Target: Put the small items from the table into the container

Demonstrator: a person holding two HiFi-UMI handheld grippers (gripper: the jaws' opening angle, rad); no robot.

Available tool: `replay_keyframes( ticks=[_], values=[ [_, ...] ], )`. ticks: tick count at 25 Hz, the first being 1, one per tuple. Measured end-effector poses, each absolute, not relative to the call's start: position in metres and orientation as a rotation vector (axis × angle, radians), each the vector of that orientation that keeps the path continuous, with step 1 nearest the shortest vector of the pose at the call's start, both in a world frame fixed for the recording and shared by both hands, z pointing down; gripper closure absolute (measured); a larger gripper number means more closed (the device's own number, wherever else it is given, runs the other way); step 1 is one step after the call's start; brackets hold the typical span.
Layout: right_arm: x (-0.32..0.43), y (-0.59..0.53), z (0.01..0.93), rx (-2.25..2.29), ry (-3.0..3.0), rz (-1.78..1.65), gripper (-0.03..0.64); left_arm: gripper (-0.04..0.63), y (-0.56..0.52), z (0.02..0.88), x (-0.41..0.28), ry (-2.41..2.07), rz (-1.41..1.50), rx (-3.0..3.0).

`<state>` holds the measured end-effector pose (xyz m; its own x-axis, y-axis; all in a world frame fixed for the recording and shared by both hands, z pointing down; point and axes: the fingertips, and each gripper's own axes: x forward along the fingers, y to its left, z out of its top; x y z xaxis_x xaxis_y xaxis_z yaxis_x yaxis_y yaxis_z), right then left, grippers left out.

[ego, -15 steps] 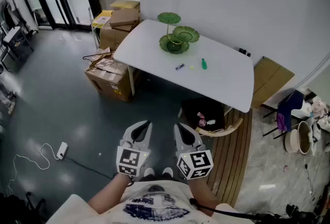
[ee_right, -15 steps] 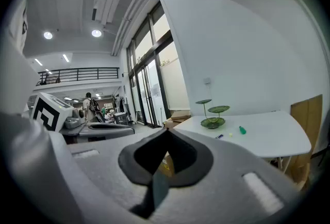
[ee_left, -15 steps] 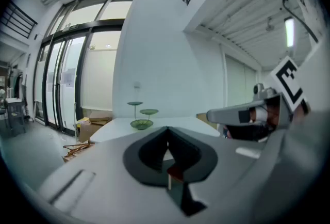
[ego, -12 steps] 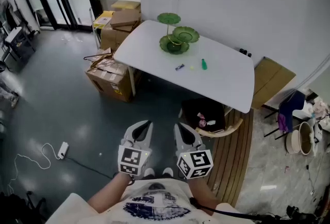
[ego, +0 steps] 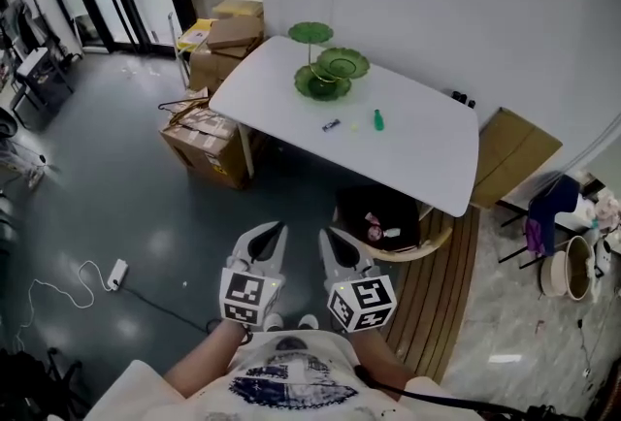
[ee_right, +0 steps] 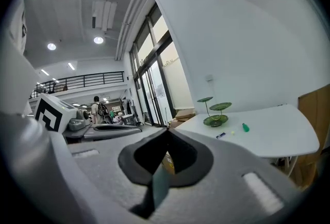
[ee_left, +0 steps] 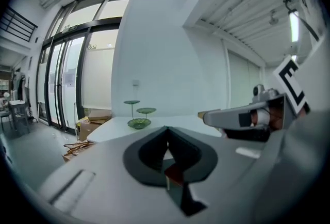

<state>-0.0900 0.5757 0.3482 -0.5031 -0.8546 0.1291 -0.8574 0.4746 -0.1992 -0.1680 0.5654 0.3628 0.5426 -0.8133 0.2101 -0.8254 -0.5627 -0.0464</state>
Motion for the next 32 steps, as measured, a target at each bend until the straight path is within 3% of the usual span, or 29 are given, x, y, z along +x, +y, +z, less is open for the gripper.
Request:
replay_keyframes(
  ticks=[19, 32],
  values=[
    [-0.052, 0.542, 0.342, 1.587, -2.746, 0.421, 0.618, 0.604, 0.534, 0.36, -0.127, -1.435, 0.358, 2.735],
    [-0.112, 0.405, 0.35, 1.652, -2.639, 0.439, 0.618, 0.604, 0.387, 0.364, -0.186, -1.322, 0.314, 2.757]
  ],
)
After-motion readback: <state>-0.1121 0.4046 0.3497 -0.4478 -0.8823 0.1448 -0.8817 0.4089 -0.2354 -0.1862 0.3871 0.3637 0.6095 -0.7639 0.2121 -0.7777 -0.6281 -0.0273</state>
